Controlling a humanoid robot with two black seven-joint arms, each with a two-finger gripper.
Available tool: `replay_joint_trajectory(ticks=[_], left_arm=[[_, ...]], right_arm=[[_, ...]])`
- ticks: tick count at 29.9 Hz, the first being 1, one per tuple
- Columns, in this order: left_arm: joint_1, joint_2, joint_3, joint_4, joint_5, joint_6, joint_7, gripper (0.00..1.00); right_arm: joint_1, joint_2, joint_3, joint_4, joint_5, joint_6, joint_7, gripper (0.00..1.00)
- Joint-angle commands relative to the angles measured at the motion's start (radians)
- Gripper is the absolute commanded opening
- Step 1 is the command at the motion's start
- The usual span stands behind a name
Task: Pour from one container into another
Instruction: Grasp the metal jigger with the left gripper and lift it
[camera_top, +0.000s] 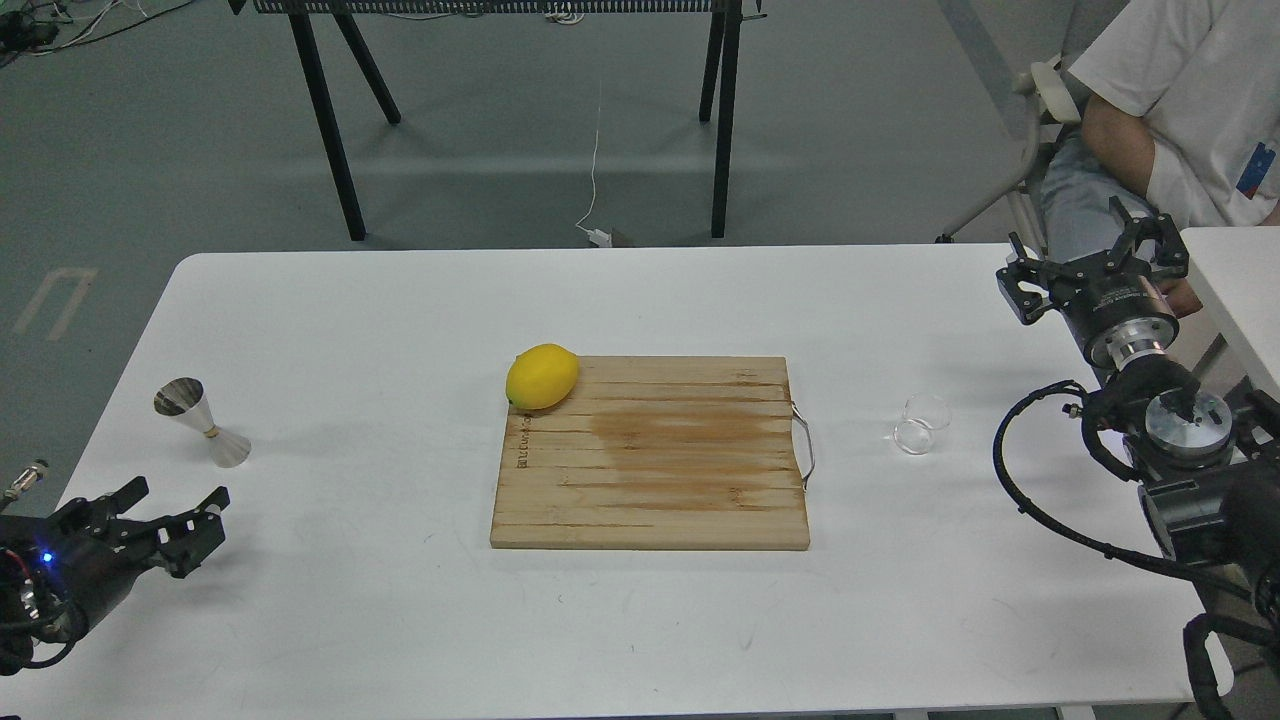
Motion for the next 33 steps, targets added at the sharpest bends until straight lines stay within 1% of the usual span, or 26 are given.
replay_joint_trajectory(ticks=[1,6,8,11,16,18,19,20,23,28,30,33], left_arm=[[-0.045,-0.062,-0.001,0.094,-0.003,0.000,-0.001,0.92],[-0.096,-0.102,0.002,0.182,-0.005,0.000,-0.004,0.88],[-0.111,-0.112,0.002,0.202,-0.005,0.000,-0.011,0.87],[-0.136,-0.134,0.002,0.231,-0.006,0.000,-0.017,0.81],[-0.167,-0.181,0.011,0.320,-0.006,0.000,-0.027,0.74],[-0.176,-0.195,0.012,0.341,-0.006,0.000,-0.028,0.72],[-0.179,-0.200,0.012,0.346,-0.006,0.000,-0.036,0.70],[-0.179,-0.203,0.012,0.347,-0.006,0.000,-0.040,0.68],[-0.190,-0.217,0.014,0.351,-0.009,0.000,-0.045,0.57],[-0.199,-0.257,0.014,0.424,-0.008,0.000,-0.047,0.41],[-0.204,-0.260,0.014,0.435,-0.006,0.000,-0.054,0.38],[-0.204,-0.260,0.015,0.435,-0.006,0.000,-0.079,0.33]], right_arm=[[0.000,0.000,0.000,0.000,0.000,0.000,0.000,1.00],[0.000,0.000,0.000,0.000,0.000,0.000,0.000,1.00],[0.000,0.000,0.000,0.000,0.000,0.000,0.000,1.00],[0.000,0.000,0.000,0.000,0.000,0.000,0.000,1.00],[-0.003,0.000,0.002,0.000,0.002,0.000,0.000,1.00],[-0.008,0.000,0.002,0.000,0.002,0.000,0.000,1.00],[-0.006,0.000,0.002,0.000,0.002,0.000,0.000,1.00],[-0.008,0.000,0.002,0.000,0.002,0.000,0.000,1.00],[-0.008,0.000,0.002,0.000,0.002,0.000,0.000,1.00],[-0.008,0.000,0.000,0.000,0.002,0.000,0.000,1.00],[-0.008,0.000,0.000,0.000,0.002,0.000,0.000,1.00],[-0.008,0.000,0.000,0.000,0.002,0.000,0.000,1.00]])
